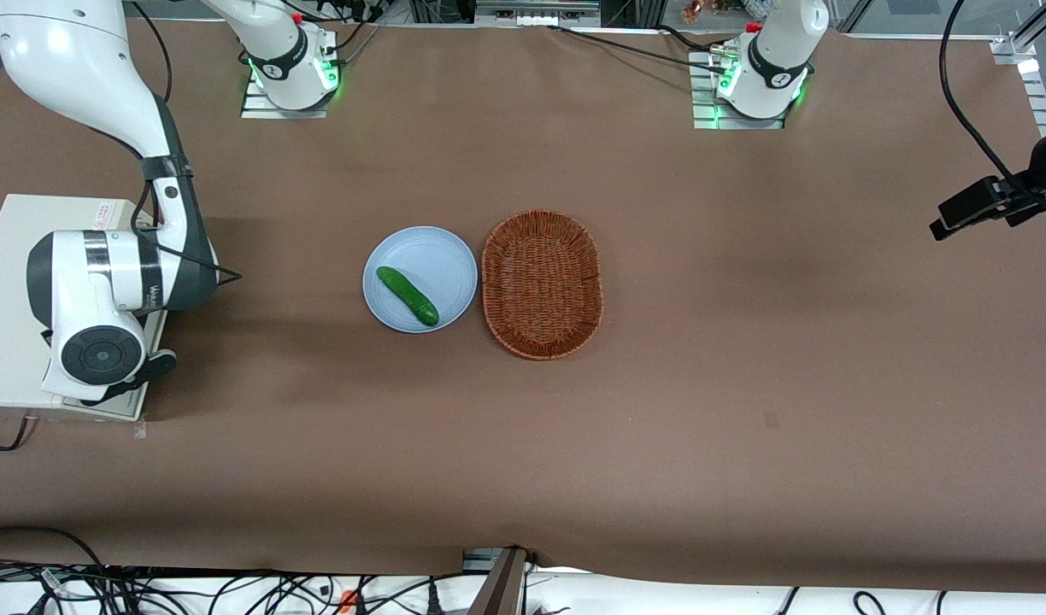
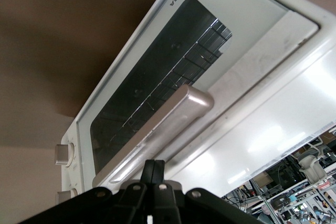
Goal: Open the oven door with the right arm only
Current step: 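Hook the right gripper onto the door handle and start pulling it outward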
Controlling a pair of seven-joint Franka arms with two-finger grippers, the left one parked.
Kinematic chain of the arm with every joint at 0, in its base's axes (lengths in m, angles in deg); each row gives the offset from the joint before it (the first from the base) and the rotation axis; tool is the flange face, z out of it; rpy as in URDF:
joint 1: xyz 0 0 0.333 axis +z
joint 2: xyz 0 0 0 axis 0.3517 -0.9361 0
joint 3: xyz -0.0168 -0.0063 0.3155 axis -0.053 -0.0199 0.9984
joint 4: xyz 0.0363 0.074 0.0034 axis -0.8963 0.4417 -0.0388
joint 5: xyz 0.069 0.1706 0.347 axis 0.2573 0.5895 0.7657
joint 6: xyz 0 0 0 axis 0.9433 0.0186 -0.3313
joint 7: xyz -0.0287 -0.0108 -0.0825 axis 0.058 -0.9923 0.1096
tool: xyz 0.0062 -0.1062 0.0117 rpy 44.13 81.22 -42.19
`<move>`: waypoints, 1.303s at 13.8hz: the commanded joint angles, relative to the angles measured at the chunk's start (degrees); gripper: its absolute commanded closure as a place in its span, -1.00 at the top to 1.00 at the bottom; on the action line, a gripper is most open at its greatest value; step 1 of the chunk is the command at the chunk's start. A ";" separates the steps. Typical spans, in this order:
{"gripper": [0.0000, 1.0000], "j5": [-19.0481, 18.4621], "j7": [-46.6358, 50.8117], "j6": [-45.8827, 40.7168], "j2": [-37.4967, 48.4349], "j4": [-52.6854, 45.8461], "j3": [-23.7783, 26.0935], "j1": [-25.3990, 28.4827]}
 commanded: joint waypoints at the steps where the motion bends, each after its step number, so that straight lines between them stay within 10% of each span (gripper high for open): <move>1: -1.00 -0.70 -1.29 0.28 0.24 0.47 0.31 -0.24; 18: -1.00 6.24 1.61 2.30 -5.47 -0.14 0.66 -0.24</move>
